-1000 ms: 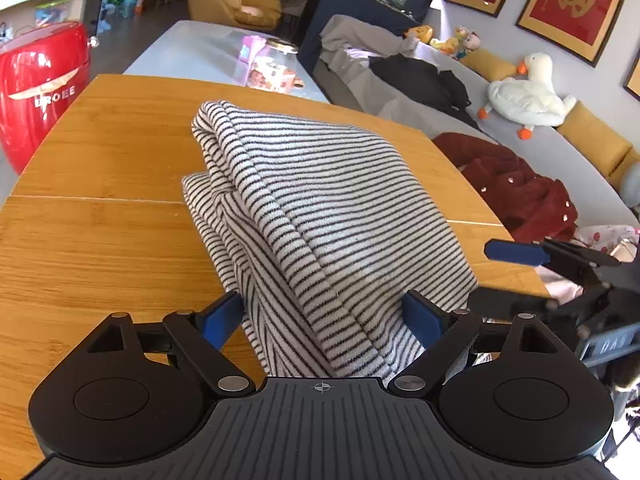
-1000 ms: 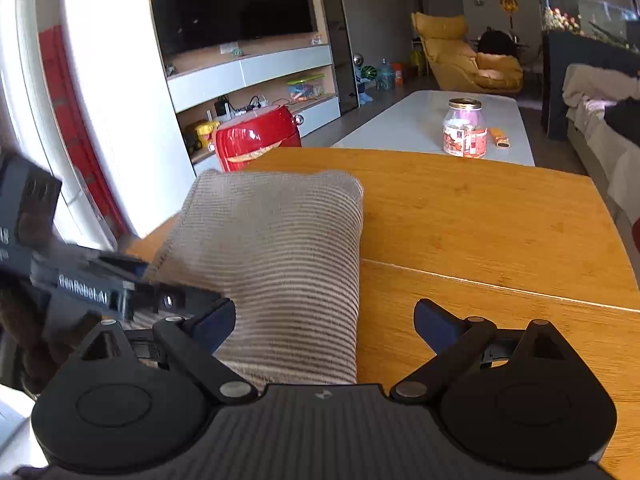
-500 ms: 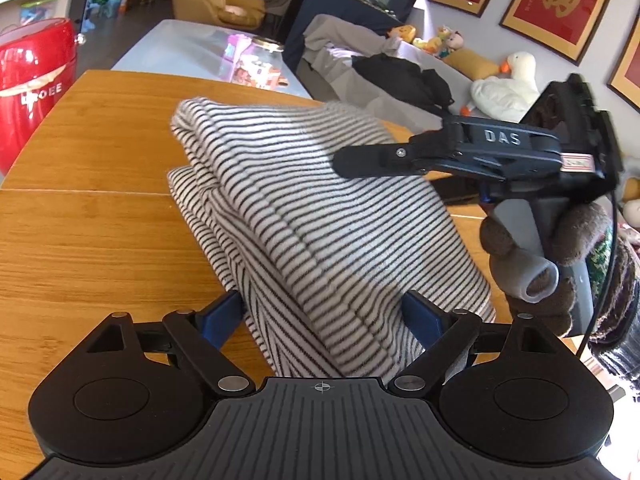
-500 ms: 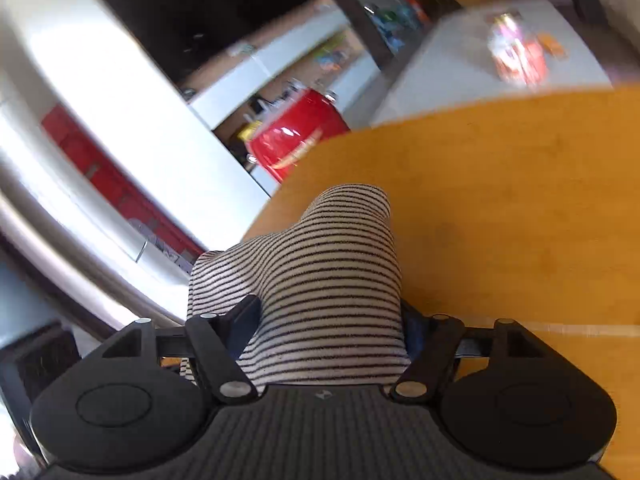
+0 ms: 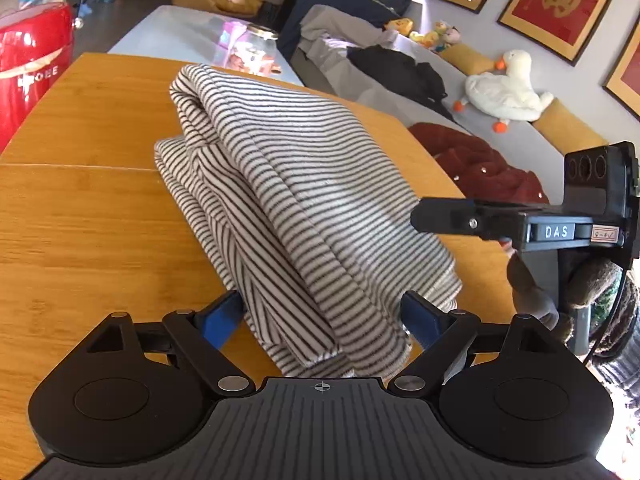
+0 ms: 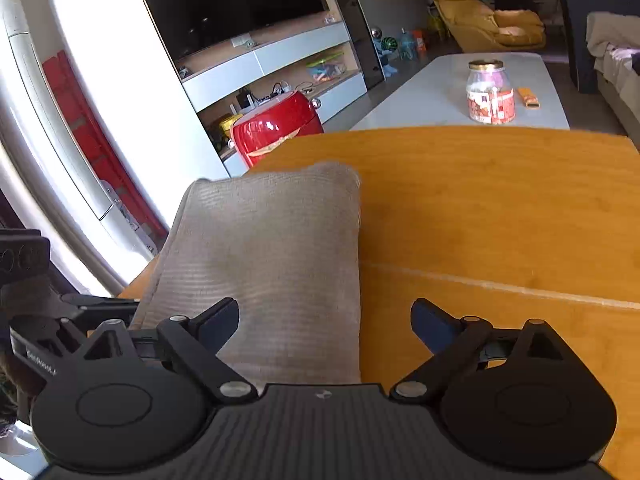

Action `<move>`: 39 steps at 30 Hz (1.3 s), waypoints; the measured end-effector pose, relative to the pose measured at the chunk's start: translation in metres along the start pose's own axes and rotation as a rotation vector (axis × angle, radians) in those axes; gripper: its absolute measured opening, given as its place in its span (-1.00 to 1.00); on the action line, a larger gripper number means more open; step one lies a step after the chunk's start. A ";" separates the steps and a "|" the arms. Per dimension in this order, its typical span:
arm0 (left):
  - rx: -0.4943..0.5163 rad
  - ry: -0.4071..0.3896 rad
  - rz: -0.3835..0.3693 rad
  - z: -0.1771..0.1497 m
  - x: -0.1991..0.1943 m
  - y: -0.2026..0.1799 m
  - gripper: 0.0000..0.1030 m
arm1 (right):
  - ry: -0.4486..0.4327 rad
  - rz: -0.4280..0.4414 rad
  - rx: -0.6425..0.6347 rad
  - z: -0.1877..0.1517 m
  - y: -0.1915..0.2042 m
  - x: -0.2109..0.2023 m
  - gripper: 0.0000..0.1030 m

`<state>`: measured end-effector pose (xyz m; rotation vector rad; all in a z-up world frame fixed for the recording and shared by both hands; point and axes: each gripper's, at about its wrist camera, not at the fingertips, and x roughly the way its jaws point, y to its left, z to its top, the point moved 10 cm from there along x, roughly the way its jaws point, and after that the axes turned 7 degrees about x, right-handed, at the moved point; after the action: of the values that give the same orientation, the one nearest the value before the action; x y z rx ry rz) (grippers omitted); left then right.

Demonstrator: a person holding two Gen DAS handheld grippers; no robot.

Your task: Fold clothes

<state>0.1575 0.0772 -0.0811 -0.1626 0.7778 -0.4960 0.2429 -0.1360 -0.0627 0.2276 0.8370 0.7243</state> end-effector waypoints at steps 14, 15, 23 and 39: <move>-0.087 -0.127 0.094 0.056 0.025 0.082 0.54 | -0.071 -0.038 -0.056 0.065 0.015 0.091 0.31; -0.108 -0.139 0.107 0.062 0.026 0.094 0.52 | -0.078 -0.043 -0.056 0.073 0.016 0.102 0.31; -0.183 -0.199 0.201 0.087 0.028 0.146 0.39 | -0.087 -0.017 -0.154 0.116 0.035 0.170 0.35; -0.136 -0.203 0.272 0.090 0.034 0.140 0.60 | -0.067 0.038 -0.007 0.114 0.010 0.172 0.83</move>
<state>0.2929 0.1796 -0.0834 -0.2264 0.6228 -0.1656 0.3997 -0.0041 -0.0849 0.2604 0.7681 0.7517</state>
